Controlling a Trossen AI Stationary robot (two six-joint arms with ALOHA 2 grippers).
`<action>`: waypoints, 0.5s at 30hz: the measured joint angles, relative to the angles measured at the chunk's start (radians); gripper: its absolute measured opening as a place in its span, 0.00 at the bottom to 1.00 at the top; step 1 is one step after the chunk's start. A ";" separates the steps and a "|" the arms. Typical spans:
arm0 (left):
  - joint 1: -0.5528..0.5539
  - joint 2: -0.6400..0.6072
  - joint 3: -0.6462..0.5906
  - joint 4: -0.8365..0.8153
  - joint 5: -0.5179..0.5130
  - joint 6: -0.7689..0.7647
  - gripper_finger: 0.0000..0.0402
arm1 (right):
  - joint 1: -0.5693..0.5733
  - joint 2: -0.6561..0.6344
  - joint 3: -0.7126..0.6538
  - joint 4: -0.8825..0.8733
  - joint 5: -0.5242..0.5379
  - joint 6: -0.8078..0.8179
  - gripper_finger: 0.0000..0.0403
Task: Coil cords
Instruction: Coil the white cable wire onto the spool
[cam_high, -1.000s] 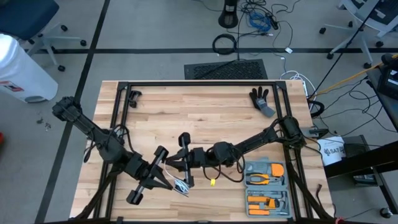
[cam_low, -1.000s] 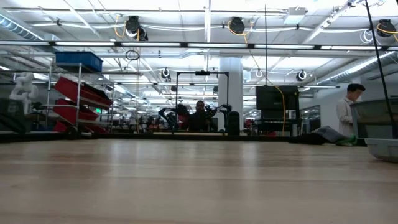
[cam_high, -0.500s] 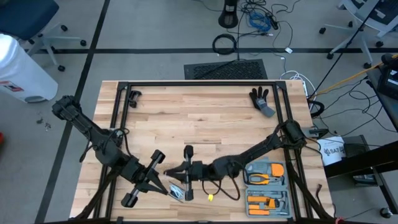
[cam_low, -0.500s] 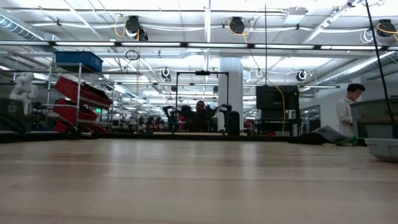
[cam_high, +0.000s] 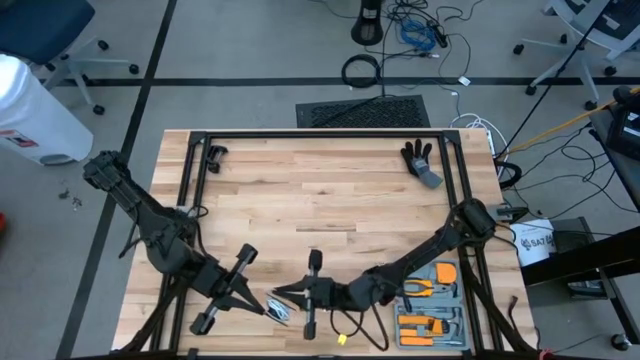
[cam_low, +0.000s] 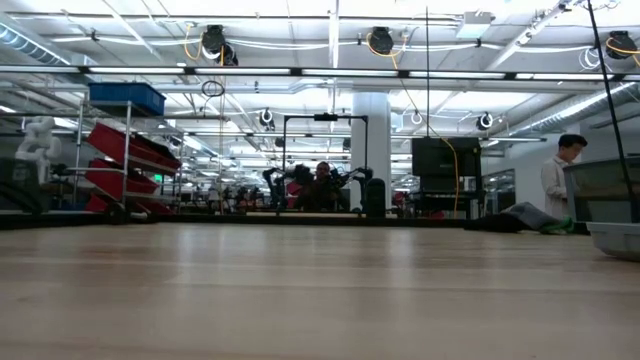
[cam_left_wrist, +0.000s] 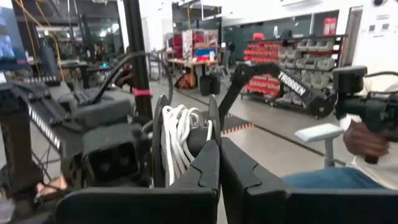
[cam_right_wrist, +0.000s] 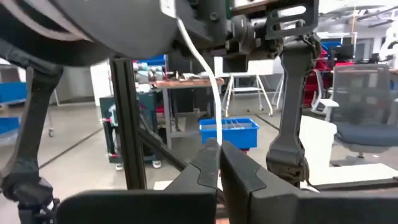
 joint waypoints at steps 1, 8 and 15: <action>0.000 0.000 0.000 -0.011 -0.001 -0.008 0.00 | 0.006 -0.001 0.000 -0.009 0.013 -0.001 0.00; -0.001 0.000 0.000 -0.057 -0.031 -0.010 0.00 | 0.047 -0.005 0.000 -0.073 0.051 0.019 0.00; -0.001 0.000 0.000 -0.098 -0.033 -0.045 0.00 | 0.097 -0.005 0.000 -0.105 0.110 0.026 0.00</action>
